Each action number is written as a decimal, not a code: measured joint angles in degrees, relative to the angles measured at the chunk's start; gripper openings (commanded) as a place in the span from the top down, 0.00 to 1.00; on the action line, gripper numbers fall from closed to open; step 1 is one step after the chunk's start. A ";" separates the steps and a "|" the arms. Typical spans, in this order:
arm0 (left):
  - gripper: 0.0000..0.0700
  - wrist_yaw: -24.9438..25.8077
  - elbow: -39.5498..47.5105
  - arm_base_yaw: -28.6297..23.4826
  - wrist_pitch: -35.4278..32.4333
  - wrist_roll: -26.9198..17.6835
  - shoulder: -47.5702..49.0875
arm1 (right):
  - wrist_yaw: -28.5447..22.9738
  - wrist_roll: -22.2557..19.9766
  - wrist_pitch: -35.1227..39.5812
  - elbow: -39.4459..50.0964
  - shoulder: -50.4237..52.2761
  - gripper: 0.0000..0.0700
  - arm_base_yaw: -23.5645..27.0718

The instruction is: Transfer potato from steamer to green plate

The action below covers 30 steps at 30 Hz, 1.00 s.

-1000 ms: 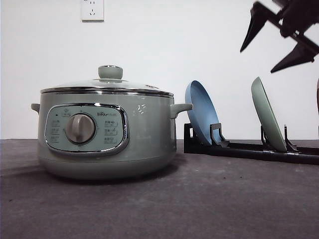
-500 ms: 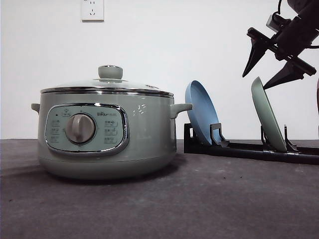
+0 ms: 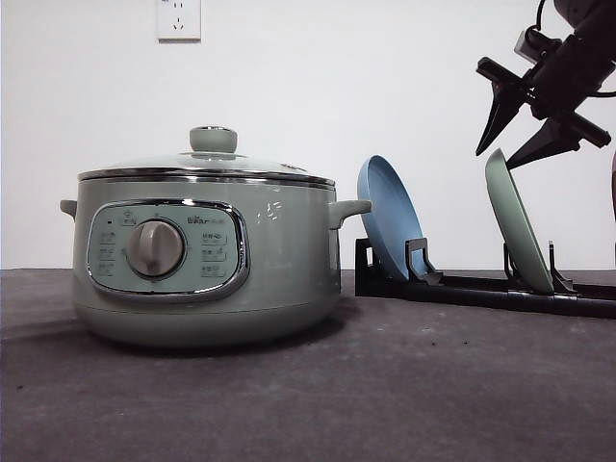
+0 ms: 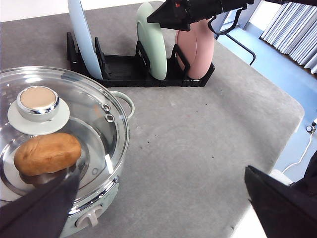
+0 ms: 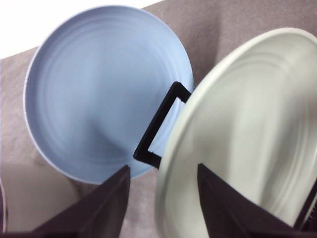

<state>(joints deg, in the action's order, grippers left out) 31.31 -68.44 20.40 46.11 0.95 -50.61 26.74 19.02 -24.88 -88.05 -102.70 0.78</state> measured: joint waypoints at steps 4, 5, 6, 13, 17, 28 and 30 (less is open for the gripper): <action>0.03 0.02 0.00 0.00 0.00 0.00 0.00 | 0.04 0.96 0.04 0.00 -0.59 0.75 0.00; 0.03 0.00 0.00 0.00 0.00 0.00 0.00 | 0.04 0.99 0.04 0.00 -0.61 0.76 0.00; 0.03 0.02 0.00 -0.02 0.00 0.00 0.00 | 0.04 1.01 0.08 0.00 -0.61 0.79 0.00; 0.03 0.02 0.00 -0.02 0.04 0.00 -0.22 | 0.64 2.37 0.27 -0.07 -0.61 1.00 0.00; 0.03 0.02 0.00 -0.02 0.60 0.00 -0.35 | 2.95 3.58 0.43 -0.07 -0.63 1.00 0.60; 0.03 0.02 0.00 0.00 1.60 0.00 -0.35 | 10.25 5.63 0.77 -0.12 11.19 1.00 1.48; 0.03 0.02 0.00 0.00 1.64 0.00 -0.33 | 11.61 5.58 0.22 -0.31 14.27 1.00 1.39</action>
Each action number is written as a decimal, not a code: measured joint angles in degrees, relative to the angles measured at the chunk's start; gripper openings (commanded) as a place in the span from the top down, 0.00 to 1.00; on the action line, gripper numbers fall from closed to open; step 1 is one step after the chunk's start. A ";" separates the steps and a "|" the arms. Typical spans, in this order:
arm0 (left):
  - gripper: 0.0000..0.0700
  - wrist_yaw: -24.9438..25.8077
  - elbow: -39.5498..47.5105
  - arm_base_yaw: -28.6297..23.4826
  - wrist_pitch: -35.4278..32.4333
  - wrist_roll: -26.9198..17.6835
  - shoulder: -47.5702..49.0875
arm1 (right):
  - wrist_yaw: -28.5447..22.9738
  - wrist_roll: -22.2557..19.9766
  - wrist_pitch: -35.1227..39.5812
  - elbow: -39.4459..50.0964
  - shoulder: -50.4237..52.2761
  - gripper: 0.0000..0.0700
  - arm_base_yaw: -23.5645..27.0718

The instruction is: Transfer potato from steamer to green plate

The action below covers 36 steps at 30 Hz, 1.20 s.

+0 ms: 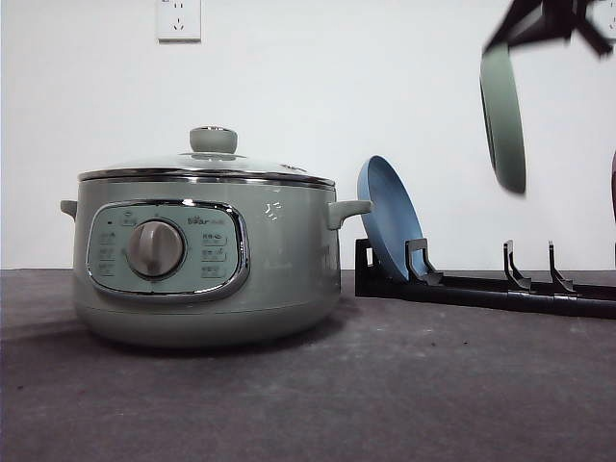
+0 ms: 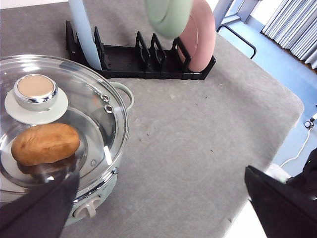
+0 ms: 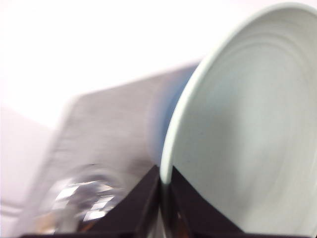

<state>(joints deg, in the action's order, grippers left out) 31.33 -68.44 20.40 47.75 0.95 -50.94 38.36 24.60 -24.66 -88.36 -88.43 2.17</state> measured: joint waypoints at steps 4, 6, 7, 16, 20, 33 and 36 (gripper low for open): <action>0.03 0.00 0.00 0.00 0.10 0.00 0.00 | 0.47 -2.25 -5.60 -0.02 5.93 1.00 -0.36; 0.03 0.00 0.00 0.00 0.39 0.00 0.00 | 0.24 -4.46 -9.84 -0.02 8.88 1.00 -0.86; 0.03 0.00 0.00 -0.02 0.57 0.00 0.00 | -0.20 -5.66 -11.73 -0.02 10.34 1.00 -1.27; 0.03 0.00 0.00 0.00 0.91 -0.09 0.00 | -10.13 -17.55 -25.45 2.54 25.44 1.00 -10.92; 0.03 0.00 0.00 0.00 0.89 -0.20 0.00 | -12.33 -19.26 -27.96 7.14 31.61 1.00 -16.07; 0.03 0.00 0.00 -0.02 0.88 -0.22 0.00 | -19.23 -18.84 -31.90 28.24 47.78 1.00 -24.38; 0.03 0.00 0.00 0.00 0.89 -0.27 0.00 | -20.36 -18.30 -31.88 32.20 48.11 1.00 -25.95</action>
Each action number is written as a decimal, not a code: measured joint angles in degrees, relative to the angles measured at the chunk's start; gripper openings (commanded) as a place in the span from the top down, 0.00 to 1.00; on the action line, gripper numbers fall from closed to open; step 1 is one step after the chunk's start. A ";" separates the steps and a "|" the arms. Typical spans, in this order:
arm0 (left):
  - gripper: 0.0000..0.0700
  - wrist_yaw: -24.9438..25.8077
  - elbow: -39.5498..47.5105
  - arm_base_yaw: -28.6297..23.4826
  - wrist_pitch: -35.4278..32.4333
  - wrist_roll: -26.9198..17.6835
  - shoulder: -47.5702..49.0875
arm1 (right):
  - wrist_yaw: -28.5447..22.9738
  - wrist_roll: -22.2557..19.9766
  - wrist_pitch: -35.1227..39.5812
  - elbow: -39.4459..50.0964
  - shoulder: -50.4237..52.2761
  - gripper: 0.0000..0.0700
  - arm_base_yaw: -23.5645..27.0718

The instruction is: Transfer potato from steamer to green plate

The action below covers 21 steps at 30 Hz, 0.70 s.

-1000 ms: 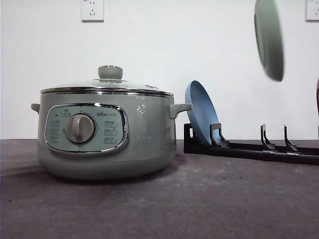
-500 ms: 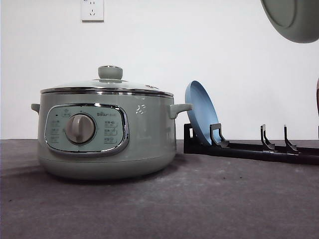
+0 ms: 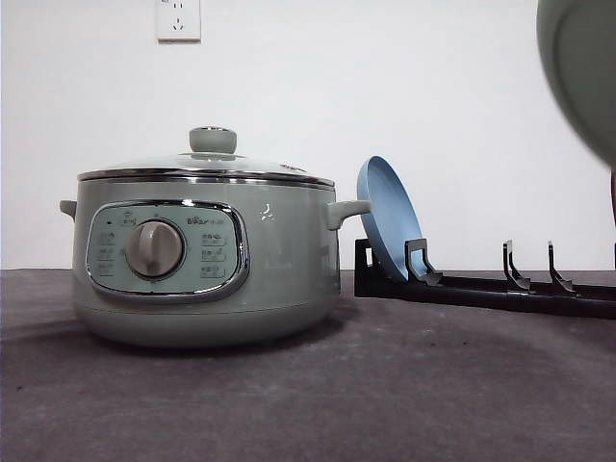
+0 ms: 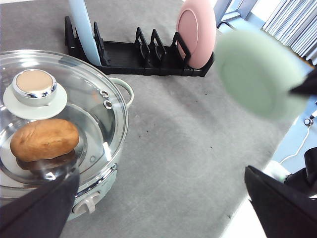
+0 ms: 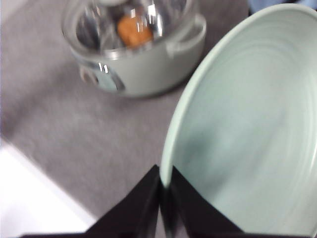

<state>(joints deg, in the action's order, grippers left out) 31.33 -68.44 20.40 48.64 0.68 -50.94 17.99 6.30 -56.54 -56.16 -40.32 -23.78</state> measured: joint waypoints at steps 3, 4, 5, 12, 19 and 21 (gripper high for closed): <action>0.03 0.00 0.00 0.00 0.00 -0.13 0.00 | -2.15 0.15 0.03 3.20 -0.40 1.00 -2.07; 0.03 0.00 0.00 -0.01 -0.01 -0.15 0.00 | -3.06 0.15 0.09 4.07 -0.52 1.00 -2.87; 0.03 0.00 0.00 -0.02 -0.02 -0.16 0.00 | -4.01 0.15 0.16 4.86 -0.61 1.00 -3.67; 0.03 0.00 0.00 0.00 -0.02 -0.19 0.00 | -9.25 1.05 1.30 8.55 -3.34 1.00 -9.67; 0.03 0.00 0.00 -0.01 -0.02 -0.39 0.00 | -15.18 2.09 4.83 8.89 -8.52 1.00 -17.04; 0.03 0.00 0.00 -0.01 -0.04 -0.42 0.00 | -17.46 2.20 5.66 8.87 -10.55 1.00 -19.22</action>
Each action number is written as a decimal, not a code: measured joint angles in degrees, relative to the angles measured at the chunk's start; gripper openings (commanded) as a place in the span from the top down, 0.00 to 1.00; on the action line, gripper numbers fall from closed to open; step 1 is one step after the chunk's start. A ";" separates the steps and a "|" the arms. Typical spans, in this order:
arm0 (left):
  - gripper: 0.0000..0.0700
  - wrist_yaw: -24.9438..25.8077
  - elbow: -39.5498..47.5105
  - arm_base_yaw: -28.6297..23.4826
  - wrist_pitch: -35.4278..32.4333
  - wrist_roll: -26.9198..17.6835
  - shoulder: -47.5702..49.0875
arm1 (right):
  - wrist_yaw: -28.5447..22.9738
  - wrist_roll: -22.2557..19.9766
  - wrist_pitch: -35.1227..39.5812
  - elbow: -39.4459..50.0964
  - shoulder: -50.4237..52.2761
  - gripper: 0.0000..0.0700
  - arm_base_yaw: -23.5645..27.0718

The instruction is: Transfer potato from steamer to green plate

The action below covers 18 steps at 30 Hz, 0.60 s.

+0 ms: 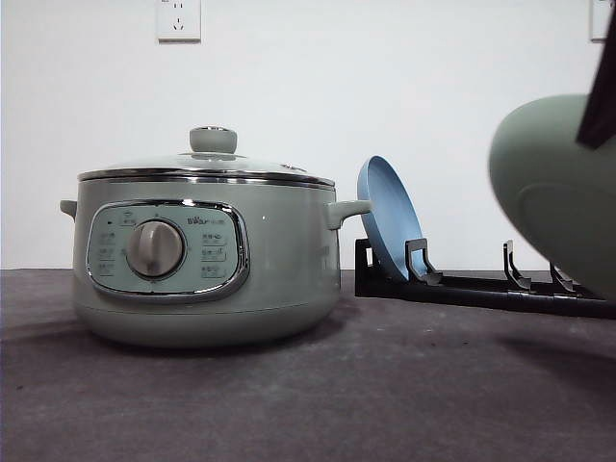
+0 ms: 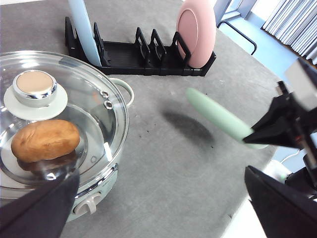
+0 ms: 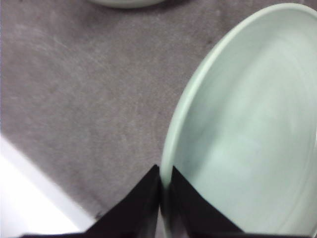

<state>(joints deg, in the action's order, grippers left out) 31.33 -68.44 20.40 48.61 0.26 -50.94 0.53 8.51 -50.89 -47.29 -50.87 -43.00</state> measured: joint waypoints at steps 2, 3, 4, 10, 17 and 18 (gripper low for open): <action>0.03 0.00 0.00 0.01 -0.01 -0.10 0.00 | -2.35 0.32 0.50 0.00 -2.46 1.00 -2.20; 0.03 0.00 0.00 0.01 -0.01 -0.22 0.00 | -3.27 0.37 0.60 0.00 -3.63 1.00 -3.18; 0.03 0.00 0.00 0.00 -0.01 -0.31 0.00 | -4.23 0.45 0.74 0.00 -4.84 1.00 -4.24; 0.03 0.00 0.00 -0.01 -0.05 -0.63 0.00 | -11.16 0.91 3.29 0.00 -12.21 1.00 -11.38; 0.03 0.00 0.00 -0.01 -0.07 -0.82 0.00 | -15.58 2.39 8.78 0.00 -21.96 1.00 -17.53; 0.03 0.00 0.00 -0.01 -0.07 -0.82 0.00 | -16.52 2.73 9.38 0.00 -23.46 1.00 -18.12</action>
<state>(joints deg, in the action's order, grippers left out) 31.33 -68.44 20.38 48.53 -0.56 -50.94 -15.99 11.23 -41.51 -47.29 -74.33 -61.12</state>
